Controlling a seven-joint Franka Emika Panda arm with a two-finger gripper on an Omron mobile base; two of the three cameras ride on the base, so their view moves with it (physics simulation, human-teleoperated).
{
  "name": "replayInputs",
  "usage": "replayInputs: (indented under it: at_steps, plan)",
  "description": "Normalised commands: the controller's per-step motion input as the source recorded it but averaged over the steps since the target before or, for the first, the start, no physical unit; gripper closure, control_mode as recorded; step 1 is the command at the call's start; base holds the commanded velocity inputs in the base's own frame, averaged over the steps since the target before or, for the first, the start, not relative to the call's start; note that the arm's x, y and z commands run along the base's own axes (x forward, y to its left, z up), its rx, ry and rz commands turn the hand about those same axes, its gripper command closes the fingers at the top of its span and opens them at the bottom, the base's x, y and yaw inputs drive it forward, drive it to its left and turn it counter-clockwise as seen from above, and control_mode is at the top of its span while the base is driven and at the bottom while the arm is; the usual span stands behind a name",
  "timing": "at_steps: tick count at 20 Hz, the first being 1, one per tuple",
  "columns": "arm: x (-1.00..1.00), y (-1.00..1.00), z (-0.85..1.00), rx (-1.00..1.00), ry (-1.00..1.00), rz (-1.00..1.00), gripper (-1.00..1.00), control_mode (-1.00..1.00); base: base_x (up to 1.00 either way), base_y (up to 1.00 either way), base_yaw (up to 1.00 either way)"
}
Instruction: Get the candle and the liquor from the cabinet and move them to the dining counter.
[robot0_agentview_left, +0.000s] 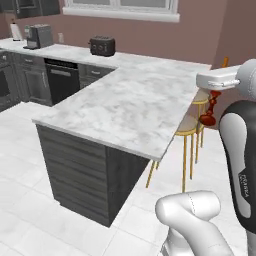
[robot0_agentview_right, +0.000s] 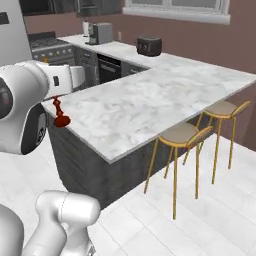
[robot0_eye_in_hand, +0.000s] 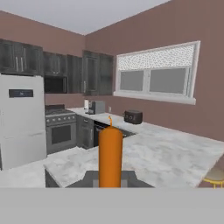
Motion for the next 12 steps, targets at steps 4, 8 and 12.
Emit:
replayInputs:
  at_steps: [4, 8, 12]
  plan:
    - [0.0, 0.0, 0.0, 0.0, 0.0, 0.0, 1.0, 1.0, 0.04, -1.0, 0.56]
    - [0.0, 0.0, 0.0, 0.0, 0.0, 0.0, 1.0, 1.0, 0.0, -1.0, 0.56]
    - [0.0, 0.0, 0.0, 0.0, 0.0, 0.0, 1.0, 1.0, 0.0, -1.0, 0.56]
